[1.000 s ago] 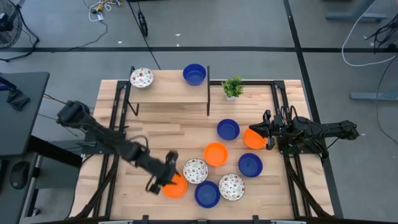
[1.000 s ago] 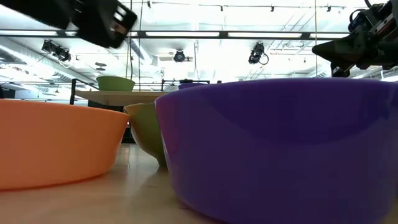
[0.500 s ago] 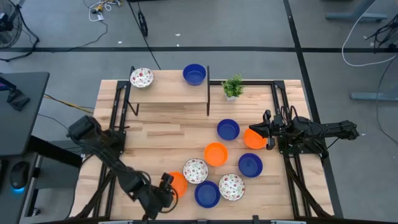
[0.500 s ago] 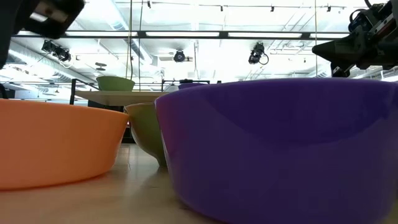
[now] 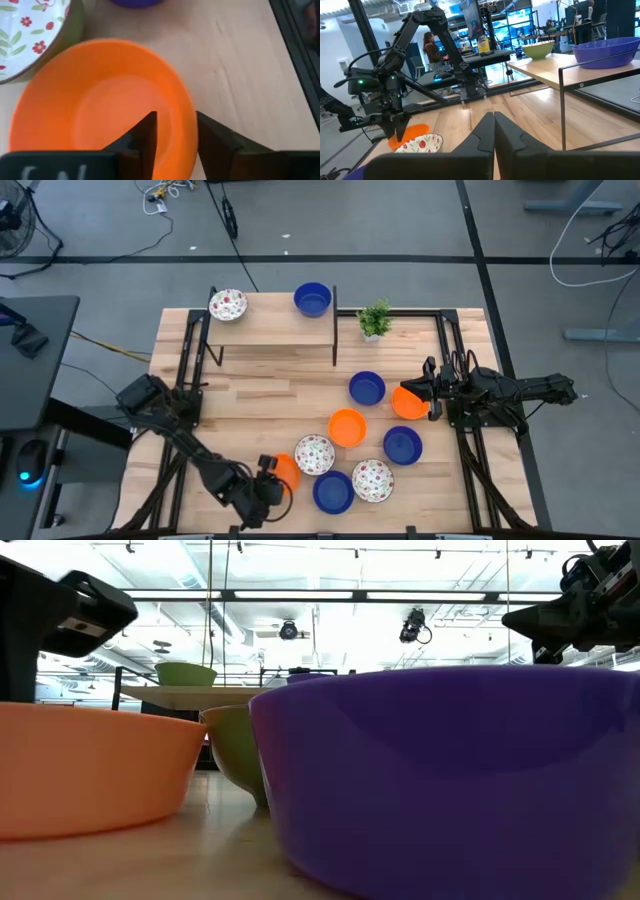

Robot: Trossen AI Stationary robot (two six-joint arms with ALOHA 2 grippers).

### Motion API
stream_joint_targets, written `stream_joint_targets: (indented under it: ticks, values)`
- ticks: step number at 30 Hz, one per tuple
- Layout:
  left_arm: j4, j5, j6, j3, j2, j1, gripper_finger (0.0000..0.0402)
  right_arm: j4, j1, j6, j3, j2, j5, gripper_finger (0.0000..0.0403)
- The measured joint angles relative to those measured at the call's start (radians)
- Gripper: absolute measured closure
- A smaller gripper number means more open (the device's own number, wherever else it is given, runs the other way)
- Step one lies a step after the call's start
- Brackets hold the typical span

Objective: Pick & Place Mini bowls
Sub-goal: Put the orange bowl on the shelf

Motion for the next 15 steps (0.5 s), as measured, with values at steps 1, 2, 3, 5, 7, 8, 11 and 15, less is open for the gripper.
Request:
stream_joint_targets:
  ticks: [1,2,3,5,7,8,11,15]
  values:
    - [0.000,0.000,-0.002,0.000,0.000,0.004,0.0291,0.000,0.000,0.000,0.000,0.000,0.000,0.0397]
    - [0.000,0.002,-0.002,0.000,0.000,0.008,0.0304,0.000,0.000,0.000,0.000,0.000,0.000,0.0397]
    - [0.000,0.006,-0.002,0.000,0.000,0.010,0.0318,0.000,0.000,0.000,0.000,0.000,0.000,0.0397]
    - [-0.001,0.026,-0.002,0.000,0.000,0.014,0.0347,0.000,0.000,0.000,0.000,0.000,0.000,0.0397]
    - [-0.001,0.050,-0.002,0.000,-0.001,0.021,0.0378,0.000,0.000,0.000,0.000,0.000,0.000,0.0397]
    - [0.001,0.058,-0.001,0.000,-0.003,0.022,0.0388,0.000,0.000,0.000,0.000,0.000,0.000,0.0397]
    - [-0.007,0.072,-0.001,0.001,-0.022,0.023,0.0390,0.000,0.000,0.000,0.000,0.000,0.000,0.0397]
    - [-0.097,0.062,-0.060,0.000,-0.089,0.036,0.0393,0.000,0.000,0.000,0.000,0.000,0.000,0.0397]
